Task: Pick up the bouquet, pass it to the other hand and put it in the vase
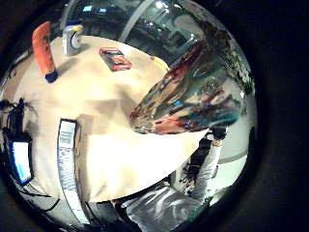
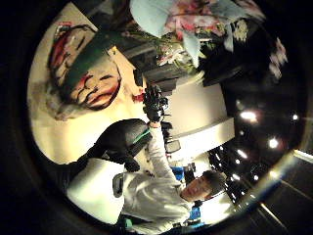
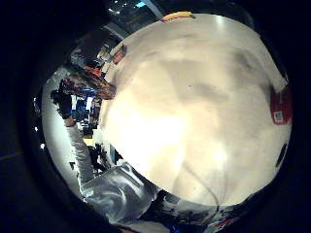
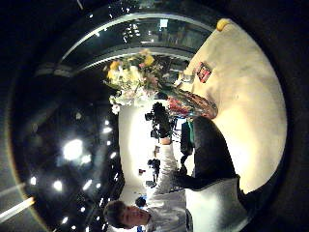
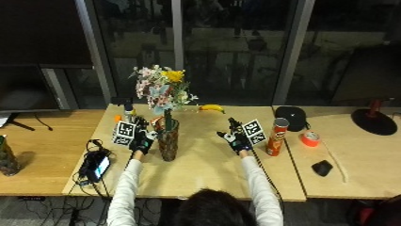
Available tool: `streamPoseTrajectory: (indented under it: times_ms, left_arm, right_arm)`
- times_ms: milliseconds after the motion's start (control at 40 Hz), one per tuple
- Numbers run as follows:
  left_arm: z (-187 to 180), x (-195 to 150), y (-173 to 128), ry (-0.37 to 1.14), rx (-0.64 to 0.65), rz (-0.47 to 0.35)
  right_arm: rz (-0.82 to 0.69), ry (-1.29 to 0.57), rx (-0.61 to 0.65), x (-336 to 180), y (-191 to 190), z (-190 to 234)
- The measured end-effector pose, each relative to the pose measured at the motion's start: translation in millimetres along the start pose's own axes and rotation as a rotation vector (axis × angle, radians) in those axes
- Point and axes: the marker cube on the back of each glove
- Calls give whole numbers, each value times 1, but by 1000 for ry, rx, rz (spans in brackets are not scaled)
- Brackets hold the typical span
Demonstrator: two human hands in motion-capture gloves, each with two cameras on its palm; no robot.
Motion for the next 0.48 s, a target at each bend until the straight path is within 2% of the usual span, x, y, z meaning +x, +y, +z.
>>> streamPoseTrajectory:
  times_ms: [75, 150, 200, 275, 325, 400, 475]
  left_arm:
    - [-4, -6, 3, 23, 25, -12]
    - [2, 0, 0, -44, 64, 40]
    - [14, 7, -4, -198, 62, 104]
    - [38, 11, -9, -516, 37, 176]
    - [48, 10, -11, -645, 90, 206]
    - [51, 10, -13, -675, 174, 246]
    - [51, 12, -12, -664, 174, 279]
  right_arm:
    - [19, -1, 8, 5, -1, 1]
    - [54, -16, -5, 7, 0, 3]
    - [49, -25, -17, 7, -2, 4]
    - [38, -49, -44, 6, -5, 9]
    - [8, -32, -37, 12, -12, 12]
    - [-62, 19, -3, 23, -24, 17]
    - [-130, 44, 14, 31, -32, 22]
